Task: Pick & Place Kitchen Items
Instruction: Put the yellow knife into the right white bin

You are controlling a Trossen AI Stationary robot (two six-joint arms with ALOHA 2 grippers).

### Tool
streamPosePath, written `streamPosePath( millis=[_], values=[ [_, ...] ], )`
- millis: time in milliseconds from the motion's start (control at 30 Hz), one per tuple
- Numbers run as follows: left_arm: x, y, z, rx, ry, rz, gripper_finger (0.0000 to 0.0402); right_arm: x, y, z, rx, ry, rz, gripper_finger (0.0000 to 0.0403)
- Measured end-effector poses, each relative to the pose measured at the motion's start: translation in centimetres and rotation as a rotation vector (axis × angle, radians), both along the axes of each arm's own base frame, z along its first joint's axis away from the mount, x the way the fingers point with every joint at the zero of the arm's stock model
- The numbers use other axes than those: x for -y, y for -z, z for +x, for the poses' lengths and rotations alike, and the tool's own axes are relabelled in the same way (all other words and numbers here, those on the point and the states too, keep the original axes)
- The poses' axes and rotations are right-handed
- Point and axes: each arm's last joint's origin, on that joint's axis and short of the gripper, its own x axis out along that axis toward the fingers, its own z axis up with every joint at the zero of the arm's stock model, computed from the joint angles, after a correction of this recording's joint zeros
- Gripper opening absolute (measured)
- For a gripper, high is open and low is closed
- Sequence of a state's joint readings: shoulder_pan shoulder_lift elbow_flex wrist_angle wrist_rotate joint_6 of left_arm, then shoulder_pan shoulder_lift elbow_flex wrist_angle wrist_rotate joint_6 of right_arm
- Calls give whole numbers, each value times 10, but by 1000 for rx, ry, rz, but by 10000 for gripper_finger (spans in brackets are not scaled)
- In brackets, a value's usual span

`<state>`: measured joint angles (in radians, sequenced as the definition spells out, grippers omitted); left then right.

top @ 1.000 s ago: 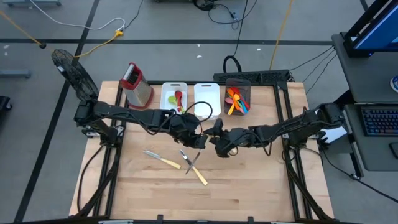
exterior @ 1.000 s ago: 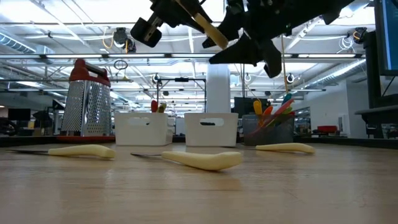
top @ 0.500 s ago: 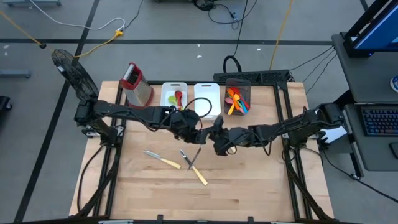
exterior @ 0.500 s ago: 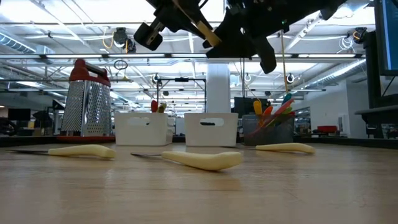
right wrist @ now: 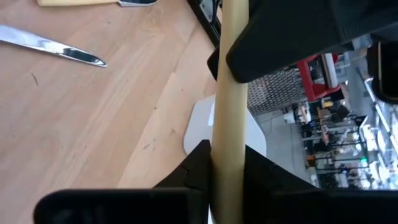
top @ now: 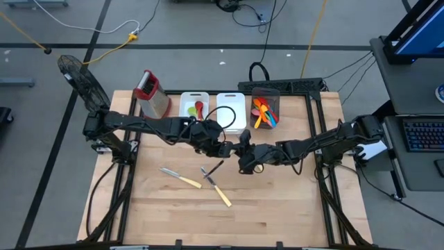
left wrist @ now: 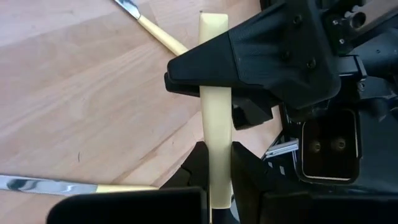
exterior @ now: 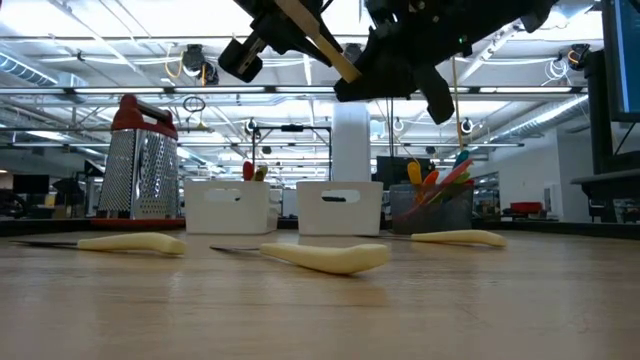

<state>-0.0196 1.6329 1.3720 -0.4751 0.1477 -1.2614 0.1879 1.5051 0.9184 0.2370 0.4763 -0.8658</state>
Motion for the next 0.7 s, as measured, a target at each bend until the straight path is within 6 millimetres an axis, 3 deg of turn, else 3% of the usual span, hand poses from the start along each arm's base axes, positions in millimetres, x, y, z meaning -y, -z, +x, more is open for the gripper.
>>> streamPosePath(
  millis=[167,500,700],
  values=[
    [-4,0,1,11,6,38,40,-4,1,-2,-4,45,1,39],
    [-19,0,1,19,-23,137,153,-3,8,-6,-69,75,52,38],
    [-33,1,-1,14,36,239,202,-2,16,-12,-148,116,95,38]
  ],
)
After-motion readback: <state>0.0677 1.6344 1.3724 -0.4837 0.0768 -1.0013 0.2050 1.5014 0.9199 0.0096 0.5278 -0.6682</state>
